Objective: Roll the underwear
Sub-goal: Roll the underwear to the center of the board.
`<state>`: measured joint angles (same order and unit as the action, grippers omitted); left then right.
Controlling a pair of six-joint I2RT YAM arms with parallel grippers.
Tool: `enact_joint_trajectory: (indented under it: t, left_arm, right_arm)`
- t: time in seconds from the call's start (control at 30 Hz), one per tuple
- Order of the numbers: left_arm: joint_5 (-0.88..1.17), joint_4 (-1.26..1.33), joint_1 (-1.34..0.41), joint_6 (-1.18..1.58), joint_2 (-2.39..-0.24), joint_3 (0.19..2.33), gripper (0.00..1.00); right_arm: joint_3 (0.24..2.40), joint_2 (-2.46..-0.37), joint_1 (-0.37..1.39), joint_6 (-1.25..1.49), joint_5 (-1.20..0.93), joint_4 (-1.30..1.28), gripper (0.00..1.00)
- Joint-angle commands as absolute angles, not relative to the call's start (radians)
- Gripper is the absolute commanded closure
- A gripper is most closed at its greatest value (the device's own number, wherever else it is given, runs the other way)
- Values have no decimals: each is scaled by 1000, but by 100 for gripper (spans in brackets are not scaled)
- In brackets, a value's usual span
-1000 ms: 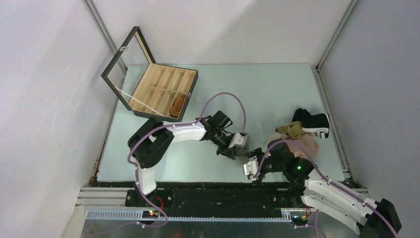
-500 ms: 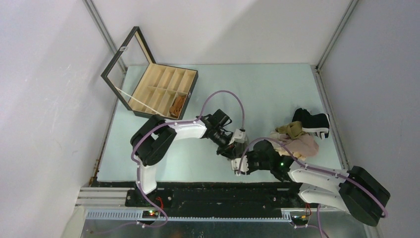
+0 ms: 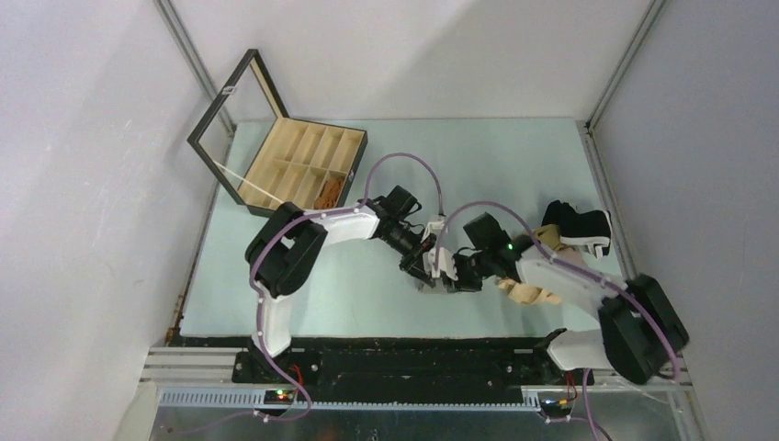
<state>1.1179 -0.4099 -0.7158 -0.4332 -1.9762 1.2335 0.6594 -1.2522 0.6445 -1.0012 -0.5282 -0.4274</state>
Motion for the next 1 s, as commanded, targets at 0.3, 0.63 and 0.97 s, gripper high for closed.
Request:
enact_joint_trajectory:
  t: [0.3,0.63,0.97]
  left_arm:
    - [1042,-471,-609,-162,-2106,1280,100]
    - [945,-407,-527,60,-2112,1346,68]
    - [709,-5,-588,-191,-1643,975,46]
  right_arm:
    - [1017,-1763,459,-1024,-691,-950,91]
    - [1215,-2061,398,-871,-680,-1107,94]
    - [1298,-2142,388,-775,-664,-1142,94]
